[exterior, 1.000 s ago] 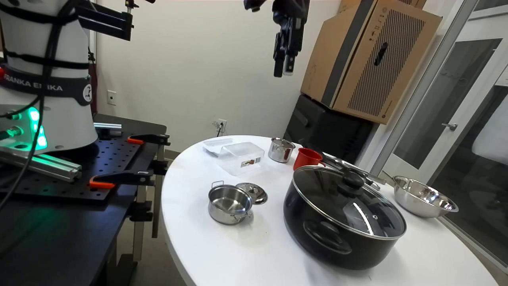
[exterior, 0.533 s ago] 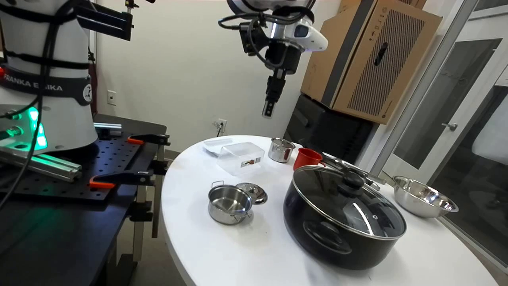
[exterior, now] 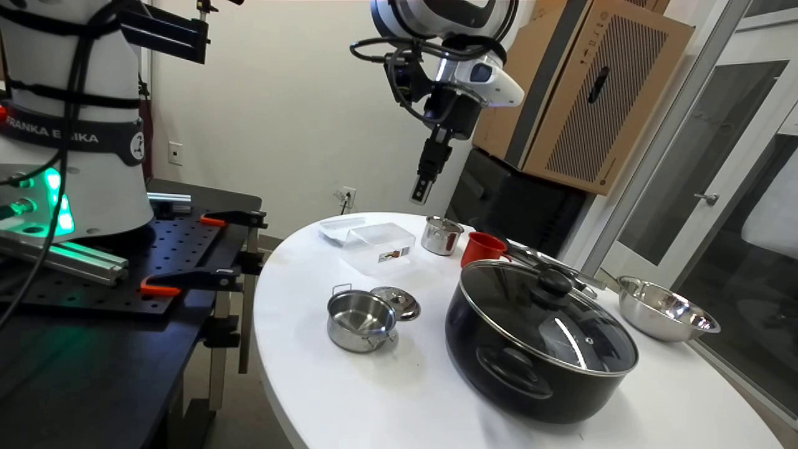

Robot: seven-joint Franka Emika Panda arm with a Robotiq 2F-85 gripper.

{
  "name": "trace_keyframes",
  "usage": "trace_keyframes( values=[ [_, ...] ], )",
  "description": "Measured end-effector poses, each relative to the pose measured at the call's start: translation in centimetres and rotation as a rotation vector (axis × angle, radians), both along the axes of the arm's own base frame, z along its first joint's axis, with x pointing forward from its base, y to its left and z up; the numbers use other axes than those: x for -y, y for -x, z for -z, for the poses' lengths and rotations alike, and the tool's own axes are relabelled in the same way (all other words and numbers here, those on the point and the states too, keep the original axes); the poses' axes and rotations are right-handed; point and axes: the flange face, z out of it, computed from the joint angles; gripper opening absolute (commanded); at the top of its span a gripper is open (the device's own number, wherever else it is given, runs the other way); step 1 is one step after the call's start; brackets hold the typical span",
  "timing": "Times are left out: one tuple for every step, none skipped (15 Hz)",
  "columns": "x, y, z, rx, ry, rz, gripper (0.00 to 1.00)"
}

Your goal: Pick the lid and put it on the small pot

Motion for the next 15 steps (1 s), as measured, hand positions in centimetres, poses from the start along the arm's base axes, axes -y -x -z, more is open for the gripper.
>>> trace_keyframes(
  values=[
    [-0.1, -0.1, -0.1, -0.001, 0.000, -0.001, 1.00],
    [-0.1, -0.1, -0.1, -0.002, 0.001, -0.001, 1.00],
    [-0.1, 0.0, -0.1, -0.002, 0.001, -0.001, 1.00],
    [-0.1, 0.0, -0.1, -0.003, 0.001, -0.001, 1.00],
    [-0.1, 0.0, -0.1, -0.003, 0.001, -0.001, 1.00],
    [0.0, 0.0, 0.0, -0.002, 0.000, 0.000, 1.00],
    [0.2, 0.0, 0.1, 0.001, -0.003, 0.000, 1.00],
    [0.4, 0.0, 0.3, 0.013, -0.011, -0.001, 1.00],
    [0.8, -0.1, 0.6, 0.030, -0.022, -0.001, 1.00],
    [1.2, -0.2, 1.0, 0.045, -0.035, 0.002, 1.00],
    [1.6, -0.3, 1.4, 0.059, -0.047, 0.003, 1.00],
    [2.1, -0.3, 1.8, 0.072, -0.057, -0.001, 1.00],
    [2.4, -0.3, 2.4, 0.078, -0.064, -0.009, 1.00],
    [2.7, -0.3, 3.0, 0.078, -0.069, -0.020, 1.00],
    [2.9, -0.2, 3.7, 0.073, -0.073, -0.032, 1.00]
  ],
)
